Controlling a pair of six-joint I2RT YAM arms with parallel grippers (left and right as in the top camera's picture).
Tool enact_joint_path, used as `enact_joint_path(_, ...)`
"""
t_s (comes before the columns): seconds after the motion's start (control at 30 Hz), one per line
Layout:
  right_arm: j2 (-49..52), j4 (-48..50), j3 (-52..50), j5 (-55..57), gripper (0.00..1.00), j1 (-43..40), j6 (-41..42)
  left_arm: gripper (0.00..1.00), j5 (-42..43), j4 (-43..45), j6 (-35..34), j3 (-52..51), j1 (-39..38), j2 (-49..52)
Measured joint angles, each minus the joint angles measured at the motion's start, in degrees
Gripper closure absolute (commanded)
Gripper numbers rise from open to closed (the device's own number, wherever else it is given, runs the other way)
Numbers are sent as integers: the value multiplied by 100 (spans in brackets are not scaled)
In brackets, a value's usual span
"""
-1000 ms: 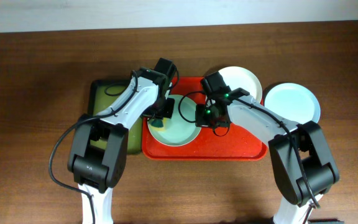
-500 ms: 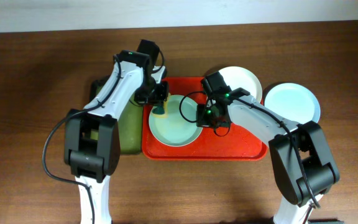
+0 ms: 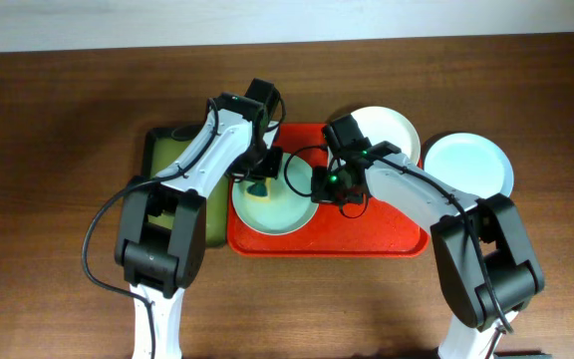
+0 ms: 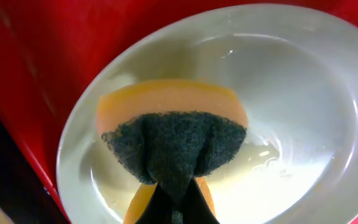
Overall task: Clean dirty plates on tray and stack at the side
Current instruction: 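Scrub the pale green plate with the sponge while right gripper holds it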
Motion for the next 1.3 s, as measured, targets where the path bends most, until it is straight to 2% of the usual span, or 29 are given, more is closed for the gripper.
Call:
enact_joint_path(0.1,0,0,0,-22,96,0,4,100,-240,101,0,-291,0,-2)
enact_joint_path(0.23,0,0,-4,-39,96,0,20,100,-262,761,-22,-920,0,-238)
enact_joint_path(0.27,0,-7,-7,-37,96,0,22,100,-85,793,-26,-994,22,-269)
enact_joint_path(0.33,0,-24,-7,-33,96,-2,20,100,1016,726,138,-1051,105,-269)
enact_joint_path(0.4,0,-20,-7,-39,96,-2,22,100,1751,629,243,-1027,118,-264)
enact_joint_path(0.5,0,-24,-7,-44,96,0,20,100,2079,391,306,-544,365,-267)
enact_joint_path(0.53,0,-24,-7,-44,96,-2,20,100,1998,365,306,-470,417,-278)
enact_joint_path(0.67,0,-24,-7,-61,96,0,17,100,640,68,271,-446,367,-313)
enact_joint_path(0.7,0,-24,-7,-61,96,0,17,100,339,260,168,-568,321,-315)
enact_joint_path(0.83,0,-22,-7,-79,96,0,22,99,37,1298,-109,-1268,256,-426)
enact_joint_path(0.9,0,-28,-7,-79,96,0,22,99,146,1390,-157,-1362,234,-481)
enact_joint_path(1.03,0,-44,-7,-61,96,-2,39,100,1794,1764,-157,-1436,118,-481)
enact_joint_path(1.07,0,-44,-7,-63,96,0,42,100,1974,1703,-149,-1408,94,-479)
enact_joint_path(1.13,0,-46,-7,-66,96,-2,59,100,1847,894,-81,-901,90,-426)
enact_joint_path(1.23,0,-50,-7,-63,96,0,57,100,391,-63,-131,-448,90,-428)
enact_joint_path(1.3,0,-52,-7,-66,96,0,63,100,15,-238,-179,-450,90,-428)
